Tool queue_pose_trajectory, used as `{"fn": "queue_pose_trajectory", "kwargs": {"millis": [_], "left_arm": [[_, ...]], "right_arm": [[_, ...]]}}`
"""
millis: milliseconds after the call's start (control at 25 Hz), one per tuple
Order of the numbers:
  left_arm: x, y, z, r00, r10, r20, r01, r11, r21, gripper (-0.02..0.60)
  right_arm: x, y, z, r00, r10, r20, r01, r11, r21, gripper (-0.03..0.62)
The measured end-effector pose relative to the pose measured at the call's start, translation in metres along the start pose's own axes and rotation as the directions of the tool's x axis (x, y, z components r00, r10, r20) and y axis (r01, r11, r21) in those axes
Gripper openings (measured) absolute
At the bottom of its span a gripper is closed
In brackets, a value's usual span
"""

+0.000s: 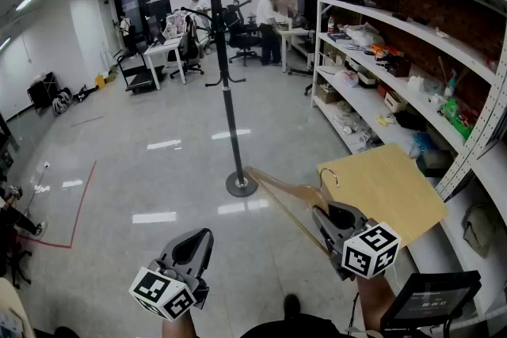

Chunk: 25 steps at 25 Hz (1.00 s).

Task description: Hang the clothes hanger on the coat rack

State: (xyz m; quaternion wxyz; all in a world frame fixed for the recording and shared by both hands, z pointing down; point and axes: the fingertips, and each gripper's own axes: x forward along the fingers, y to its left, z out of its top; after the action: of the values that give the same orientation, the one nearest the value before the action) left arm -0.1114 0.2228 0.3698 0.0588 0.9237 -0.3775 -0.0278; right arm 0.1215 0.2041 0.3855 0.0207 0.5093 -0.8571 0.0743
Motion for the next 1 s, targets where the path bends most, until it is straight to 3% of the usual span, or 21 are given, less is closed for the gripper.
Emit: {"fn": "queue_pose_trajectory", "kwargs": {"millis": [360,600,800,1000], "left_arm": [[0.09,0.025,0.015,0.997,0.079,0.005,-0.079,0.997,0.004,0.0],[0.13,0.049,0.016,0.995,0.088,-0.036,-0.087,0.996,0.028,0.0],[0.164,0.084,0.008,0.996,0.061,-0.066,-0.06,0.998,0.025,0.0],[0.201,0.144,0.015,0.998,0.054,-0.021,-0.054,0.999,0.0,0.0]], "right_arm": [[0.061,-0.074,0.033,0.994,0.107,-0.016,-0.108,0.993,-0.058,0.057],[0.106,-0.101,0.04,0.99,0.143,-0.014,-0.143,0.989,-0.041,0.057],[0.148,-0.12,0.037,0.99,0.131,-0.053,-0.134,0.989,-0.056,0.057],[0.204,-0.138,0.047,0.99,0.135,-0.035,-0.137,0.988,-0.066,0.057]]}}
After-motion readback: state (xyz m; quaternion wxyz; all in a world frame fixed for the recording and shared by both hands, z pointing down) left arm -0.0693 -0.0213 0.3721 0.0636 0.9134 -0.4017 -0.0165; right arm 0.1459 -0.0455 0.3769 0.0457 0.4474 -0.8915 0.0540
